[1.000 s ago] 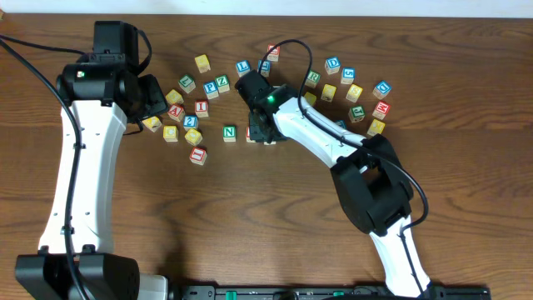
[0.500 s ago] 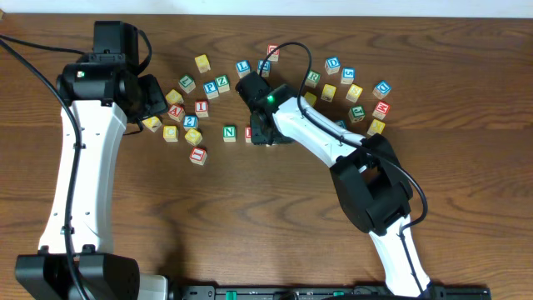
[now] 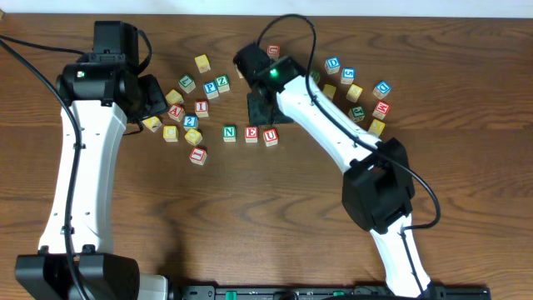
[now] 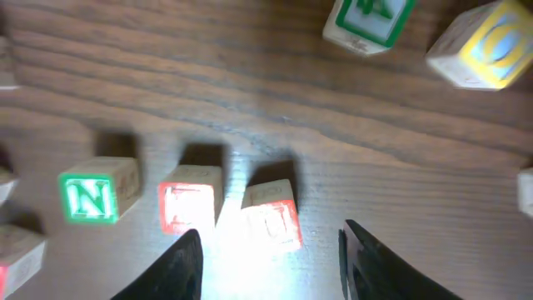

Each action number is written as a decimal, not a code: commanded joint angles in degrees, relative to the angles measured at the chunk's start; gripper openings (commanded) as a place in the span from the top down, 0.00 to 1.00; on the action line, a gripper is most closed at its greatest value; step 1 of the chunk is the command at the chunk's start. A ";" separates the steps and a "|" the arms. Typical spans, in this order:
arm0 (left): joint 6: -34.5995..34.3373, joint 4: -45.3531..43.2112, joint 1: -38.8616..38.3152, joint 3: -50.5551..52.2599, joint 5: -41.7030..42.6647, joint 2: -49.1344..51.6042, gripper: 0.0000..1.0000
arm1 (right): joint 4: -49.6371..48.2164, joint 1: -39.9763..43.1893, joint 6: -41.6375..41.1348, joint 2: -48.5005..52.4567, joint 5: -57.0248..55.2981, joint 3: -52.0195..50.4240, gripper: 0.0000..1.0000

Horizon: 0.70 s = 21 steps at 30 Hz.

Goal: Spell out NEURIPS
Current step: 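Open the right gripper to release the U block and lift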

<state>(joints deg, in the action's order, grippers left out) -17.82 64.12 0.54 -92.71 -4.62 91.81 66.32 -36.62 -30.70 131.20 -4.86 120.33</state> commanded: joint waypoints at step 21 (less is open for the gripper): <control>-0.26 0.33 0.04 -0.37 -0.11 -0.39 0.39 | 5.11 4.17 11.43 0.31 7.91 -12.15 0.91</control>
<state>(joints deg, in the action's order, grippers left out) -17.82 64.16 0.54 -92.71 -4.62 91.81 73.43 -31.46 -19.86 131.24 0.89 111.09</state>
